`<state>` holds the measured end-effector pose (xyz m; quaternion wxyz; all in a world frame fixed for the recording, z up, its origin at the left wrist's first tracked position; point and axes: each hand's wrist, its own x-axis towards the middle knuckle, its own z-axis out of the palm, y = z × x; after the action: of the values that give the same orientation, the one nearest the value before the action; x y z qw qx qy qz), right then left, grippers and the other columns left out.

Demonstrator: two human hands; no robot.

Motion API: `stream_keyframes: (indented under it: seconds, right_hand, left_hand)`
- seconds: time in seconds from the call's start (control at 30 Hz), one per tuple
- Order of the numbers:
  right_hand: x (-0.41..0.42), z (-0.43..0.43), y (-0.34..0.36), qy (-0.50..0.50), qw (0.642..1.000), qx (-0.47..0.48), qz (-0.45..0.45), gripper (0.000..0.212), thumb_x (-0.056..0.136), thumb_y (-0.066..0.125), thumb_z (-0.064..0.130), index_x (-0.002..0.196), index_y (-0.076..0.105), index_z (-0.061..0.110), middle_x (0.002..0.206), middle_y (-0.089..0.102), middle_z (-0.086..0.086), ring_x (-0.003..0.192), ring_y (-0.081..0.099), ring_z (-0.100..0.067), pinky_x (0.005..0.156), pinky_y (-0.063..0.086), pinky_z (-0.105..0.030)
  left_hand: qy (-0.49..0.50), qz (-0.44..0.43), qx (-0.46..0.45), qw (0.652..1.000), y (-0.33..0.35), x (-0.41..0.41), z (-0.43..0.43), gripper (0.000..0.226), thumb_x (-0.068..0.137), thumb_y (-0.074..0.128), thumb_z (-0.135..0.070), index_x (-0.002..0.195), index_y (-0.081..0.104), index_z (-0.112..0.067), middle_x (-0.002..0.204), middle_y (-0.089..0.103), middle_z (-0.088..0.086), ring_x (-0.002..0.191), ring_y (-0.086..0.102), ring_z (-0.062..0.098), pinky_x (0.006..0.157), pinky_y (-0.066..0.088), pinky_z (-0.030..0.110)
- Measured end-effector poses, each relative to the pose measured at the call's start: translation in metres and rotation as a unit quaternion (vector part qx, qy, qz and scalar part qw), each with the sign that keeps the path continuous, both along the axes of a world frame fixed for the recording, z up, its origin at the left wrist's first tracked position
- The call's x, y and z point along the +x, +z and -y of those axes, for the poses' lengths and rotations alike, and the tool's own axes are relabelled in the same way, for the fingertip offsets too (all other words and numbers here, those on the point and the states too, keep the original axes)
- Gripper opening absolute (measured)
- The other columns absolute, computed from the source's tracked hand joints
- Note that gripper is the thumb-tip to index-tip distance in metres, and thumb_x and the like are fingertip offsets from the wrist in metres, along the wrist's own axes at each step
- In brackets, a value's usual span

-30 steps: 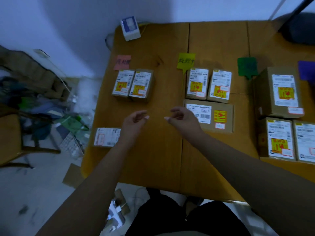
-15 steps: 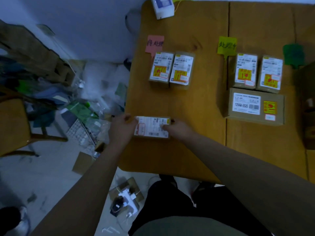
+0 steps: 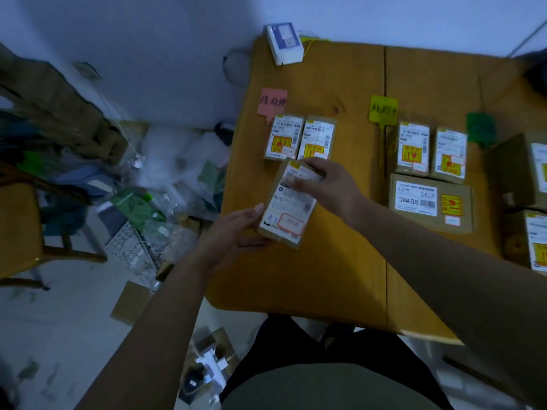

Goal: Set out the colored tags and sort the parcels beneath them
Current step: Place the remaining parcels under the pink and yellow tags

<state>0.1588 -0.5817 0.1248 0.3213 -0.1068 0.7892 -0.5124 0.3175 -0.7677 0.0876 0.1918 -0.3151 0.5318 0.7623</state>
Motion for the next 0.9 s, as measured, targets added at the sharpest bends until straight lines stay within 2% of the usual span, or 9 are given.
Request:
stream_keyframes:
  seconds: [0.1,0.17,0.23,0.27,0.37,0.43,0.63,0.8,0.9]
  right_hand:
    - [-0.011,0.003,0.034,-0.003,0.997,-0.059,-0.041,0.042,0.083,0.088,0.040,0.118,0.072,0.025,0.105,0.078,0.010,0.095,0.077,-0.008,0.078,0.064,-0.028]
    - [-0.016,0.003,0.049,-0.030,0.994,-0.085,-0.059,0.059,0.084,0.086,0.045,0.136,0.063,0.029,0.129,0.067,0.007,0.114,0.068,-0.013,0.090,0.062,-0.036]
    - [-0.019,-0.001,0.059,-0.072,0.993,-0.098,-0.010,0.076,0.085,0.084,0.047,0.150,0.048,0.032,0.144,0.052,0.001,0.127,0.059,-0.021,0.094,0.058,-0.041]
    - [-0.018,-0.004,0.063,-0.081,0.990,-0.113,0.034,0.078,0.086,0.084,0.043,0.152,0.046,0.030,0.145,0.053,-0.004,0.127,0.061,-0.024,0.095,0.059,-0.045]
    - [-0.015,-0.011,0.067,-0.060,0.984,-0.144,0.087,0.059,0.090,0.083,0.031,0.142,0.057,0.021,0.128,0.073,-0.014,0.112,0.076,-0.027,0.093,0.063,-0.051]
    - [-0.011,-0.013,0.068,-0.063,0.981,-0.161,0.083,0.051,0.091,0.081,0.027,0.138,0.061,0.019,0.117,0.079,-0.012,0.104,0.079,-0.025,0.083,0.065,-0.043]
    - [-0.007,-0.014,0.062,-0.076,0.977,-0.181,0.080,0.050,0.092,0.081,0.025,0.137,0.061,0.017,0.111,0.081,-0.010,0.101,0.080,-0.024,0.073,0.064,-0.031]
    - [-0.007,-0.011,0.045,-0.081,0.978,-0.172,0.090,0.051,0.088,0.085,0.032,0.133,0.063,0.022,0.111,0.082,-0.004,0.103,0.080,-0.022,0.079,0.067,-0.040]
    - [-0.003,-0.007,0.028,-0.087,0.978,-0.158,0.109,0.047,0.087,0.086,0.032,0.128,0.064,0.026,0.108,0.082,-0.001,0.101,0.080,-0.019,0.074,0.066,-0.037]
  left_hand:
    - [-0.023,-0.053,-0.016,0.998,0.032,-0.015,-0.008,0.068,0.081,0.081,-0.051,0.134,0.063,-0.013,0.123,0.075,0.013,0.111,0.073,0.036,0.100,0.055,0.050]
    - [-0.002,-0.088,-0.020,0.996,0.048,-0.024,-0.011,0.058,0.087,0.077,-0.043,0.133,0.064,-0.011,0.122,0.075,0.016,0.110,0.073,0.039,0.098,0.057,0.051]
    - [0.038,-0.108,0.000,0.993,0.059,-0.029,-0.012,0.052,0.092,0.071,-0.038,0.133,0.063,-0.007,0.122,0.074,0.020,0.111,0.072,0.041,0.096,0.059,0.050]
    - [0.053,-0.116,0.012,0.992,0.064,-0.031,-0.013,0.050,0.095,0.068,-0.036,0.133,0.062,-0.006,0.123,0.073,0.021,0.111,0.072,0.042,0.095,0.059,0.050]
    - [0.061,-0.125,0.013,0.990,0.072,-0.033,-0.015,0.046,0.098,0.064,-0.034,0.134,0.061,-0.005,0.124,0.072,0.021,0.112,0.071,0.042,0.098,0.057,0.053]
    - [0.058,-0.122,0.006,0.991,0.074,-0.034,-0.016,0.044,0.098,0.064,-0.034,0.133,0.062,-0.006,0.124,0.073,0.021,0.111,0.072,0.042,0.098,0.057,0.053]
    - [0.040,-0.131,-0.008,0.991,0.069,-0.033,-0.013,0.045,0.096,0.064,-0.041,0.130,0.064,-0.012,0.122,0.074,0.017,0.110,0.073,0.039,0.093,0.060,0.050]
    - [0.027,-0.120,-0.115,0.986,0.064,-0.035,-0.014,0.055,0.087,0.061,-0.058,0.130,0.065,-0.024,0.115,0.078,0.000,0.106,0.075,0.021,0.082,0.057,0.035]
    - [0.089,-0.137,-0.148,0.975,0.052,-0.039,-0.012,0.049,0.092,0.071,-0.043,0.136,0.064,-0.024,0.118,0.077,0.002,0.104,0.076,0.020,0.084,0.063,0.037]
